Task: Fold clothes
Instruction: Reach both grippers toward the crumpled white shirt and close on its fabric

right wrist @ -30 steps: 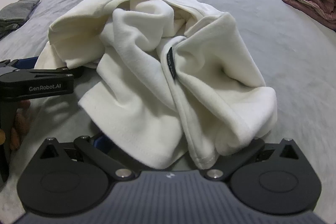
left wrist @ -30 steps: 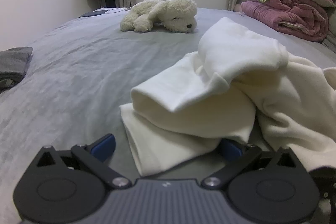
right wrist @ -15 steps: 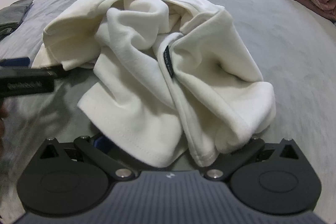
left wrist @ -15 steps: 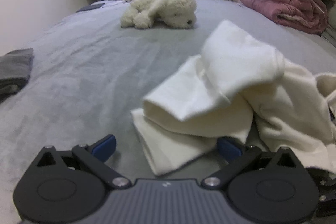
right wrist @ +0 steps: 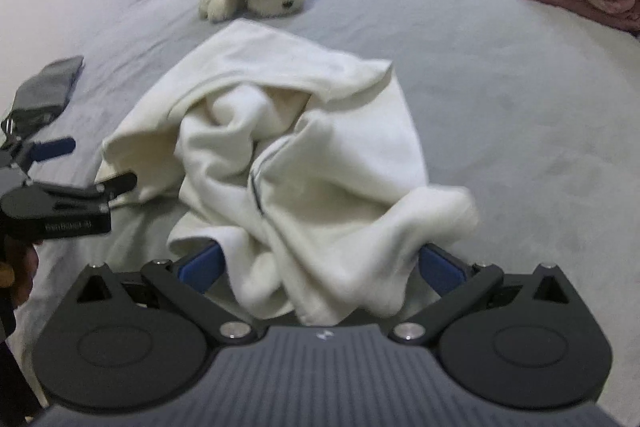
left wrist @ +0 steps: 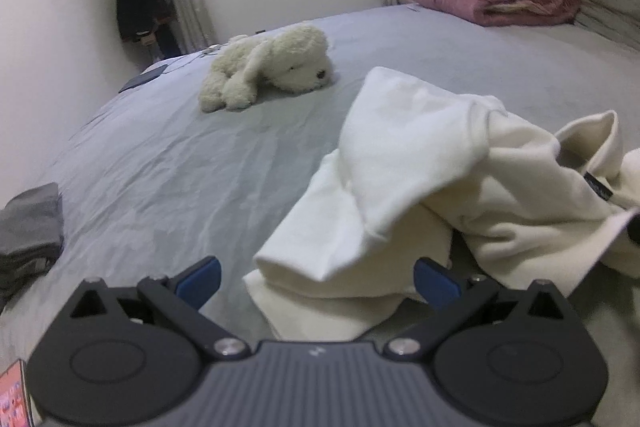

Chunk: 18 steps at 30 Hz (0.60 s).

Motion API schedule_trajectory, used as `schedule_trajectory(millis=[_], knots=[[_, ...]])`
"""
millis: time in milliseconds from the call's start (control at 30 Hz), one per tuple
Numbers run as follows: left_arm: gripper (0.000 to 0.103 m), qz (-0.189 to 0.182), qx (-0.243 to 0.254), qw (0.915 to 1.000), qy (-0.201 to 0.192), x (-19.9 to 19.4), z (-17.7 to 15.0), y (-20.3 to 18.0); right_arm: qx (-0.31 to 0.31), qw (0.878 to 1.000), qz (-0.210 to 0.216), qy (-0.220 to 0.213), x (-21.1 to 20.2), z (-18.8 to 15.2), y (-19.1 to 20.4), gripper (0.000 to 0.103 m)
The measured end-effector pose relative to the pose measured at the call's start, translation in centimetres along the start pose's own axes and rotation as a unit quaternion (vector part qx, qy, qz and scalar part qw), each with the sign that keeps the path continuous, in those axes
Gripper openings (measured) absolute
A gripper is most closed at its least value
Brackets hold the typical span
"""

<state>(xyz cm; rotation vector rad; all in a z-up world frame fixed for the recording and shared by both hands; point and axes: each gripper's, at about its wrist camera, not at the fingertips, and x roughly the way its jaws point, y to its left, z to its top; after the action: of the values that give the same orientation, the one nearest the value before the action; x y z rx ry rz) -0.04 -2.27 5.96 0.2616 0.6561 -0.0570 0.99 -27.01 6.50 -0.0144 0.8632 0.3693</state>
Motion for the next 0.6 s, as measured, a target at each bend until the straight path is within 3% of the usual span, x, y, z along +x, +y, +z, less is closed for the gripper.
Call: schedule_trajectory(millis=[233,300,367,533,600], knots=[[0.103,0.001,0.002,1.0,0.003,0.6,1.3,-0.9,0.012,0.998,0.03,-0.056,-0.9,2.3,0.4,0.103],[0.103,-0.003,0.002,1.0,0.009,1.0,1.5,-1.1,0.017,0.998,0.029,-0.056,-0.2,3.0,0.3,0.098],[0.103,-0.004,0.008,0.9999,0.007,1.2,1.5,-1.2,0.02,0.999,0.023,-0.04,1.3,3.5,0.2,0.082],[0.103,0.004,0.011,0.9999,0.011,2.2,1.8,-0.9,0.01,1.0,-0.002,-0.001,5.7,4.2,0.8,0.07],[0.102,0.003,0.007,0.9999,0.012,2.7,1.9,-0.7,-0.003,1.0,-0.012,-0.004,6.2,4.4,1.1,0.061]])
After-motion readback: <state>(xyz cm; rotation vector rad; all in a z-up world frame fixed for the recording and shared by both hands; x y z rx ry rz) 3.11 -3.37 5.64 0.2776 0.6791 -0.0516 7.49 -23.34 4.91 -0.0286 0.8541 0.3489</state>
